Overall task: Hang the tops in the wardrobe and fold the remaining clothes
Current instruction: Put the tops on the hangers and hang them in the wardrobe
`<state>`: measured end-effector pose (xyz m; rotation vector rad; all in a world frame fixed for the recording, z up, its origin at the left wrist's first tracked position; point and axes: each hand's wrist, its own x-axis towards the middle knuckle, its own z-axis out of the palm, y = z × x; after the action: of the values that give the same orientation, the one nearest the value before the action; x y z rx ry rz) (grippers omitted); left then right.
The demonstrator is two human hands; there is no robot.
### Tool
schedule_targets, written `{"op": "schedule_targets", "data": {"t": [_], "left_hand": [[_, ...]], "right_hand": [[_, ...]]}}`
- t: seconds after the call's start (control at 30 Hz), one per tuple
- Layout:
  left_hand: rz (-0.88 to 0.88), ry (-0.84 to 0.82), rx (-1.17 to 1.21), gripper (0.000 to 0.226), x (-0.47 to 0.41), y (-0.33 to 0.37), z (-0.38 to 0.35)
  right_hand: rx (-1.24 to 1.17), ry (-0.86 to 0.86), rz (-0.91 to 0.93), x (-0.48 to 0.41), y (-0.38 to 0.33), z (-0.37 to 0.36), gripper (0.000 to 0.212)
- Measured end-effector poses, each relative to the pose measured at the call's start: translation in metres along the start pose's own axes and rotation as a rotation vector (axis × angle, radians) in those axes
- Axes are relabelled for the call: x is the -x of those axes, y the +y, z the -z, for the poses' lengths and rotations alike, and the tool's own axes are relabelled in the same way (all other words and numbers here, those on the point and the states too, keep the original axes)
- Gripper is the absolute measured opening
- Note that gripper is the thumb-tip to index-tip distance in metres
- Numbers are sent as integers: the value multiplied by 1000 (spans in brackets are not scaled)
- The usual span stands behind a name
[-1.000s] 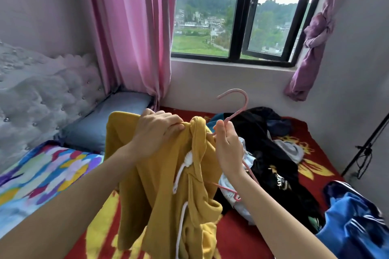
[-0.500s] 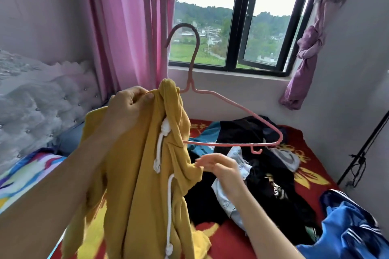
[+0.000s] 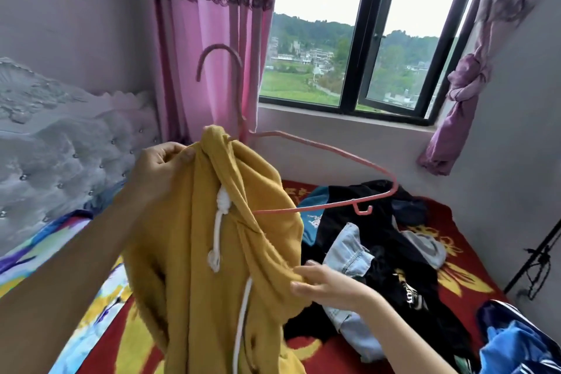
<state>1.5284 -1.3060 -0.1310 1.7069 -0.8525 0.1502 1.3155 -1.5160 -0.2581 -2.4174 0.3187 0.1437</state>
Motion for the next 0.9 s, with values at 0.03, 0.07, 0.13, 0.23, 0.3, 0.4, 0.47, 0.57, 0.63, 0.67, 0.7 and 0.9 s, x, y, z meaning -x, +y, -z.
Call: {"op": "schedule_targets", "data": {"t": [0.03,0.07,0.13,0.23,0.3,0.4,0.47,0.57,0.63,0.67,0.7,0.9], "left_hand": [[7,-11,-34,20,2,-8,10],[11,-27,-68,20,6,-18,19],[37,-62,-75,16,14,-37,31],[71,-61,-47,35,19,-55,36],[118,-68,1,22,20,-62,37],[141,-60,81,16,20,-67,37],[119,-36,111,32,17,-66,29],[95,-8,179,44,12,-57,9],[60,0,189,46,10,-54,6],[51,-3,171,46,10,-55,6],[47,-9,152,45,11,-58,8],[51,-103,32,54,22,-74,13]], "right_hand": [[92,134,15,10,14,11,95],[154,262,45,22,26,23,80],[322,486,207,43,36,46,58],[664,721,495,55,25,68,43],[765,736,533,60,19,77,56],[916,713,512,65,15,87,42],[965,670,481,59,12,82,39],[934,605,461,50,16,71,42],[891,603,450,51,19,69,44],[877,606,450,53,21,70,45],[882,617,453,56,23,70,45],[884,604,481,68,19,73,37]]}}
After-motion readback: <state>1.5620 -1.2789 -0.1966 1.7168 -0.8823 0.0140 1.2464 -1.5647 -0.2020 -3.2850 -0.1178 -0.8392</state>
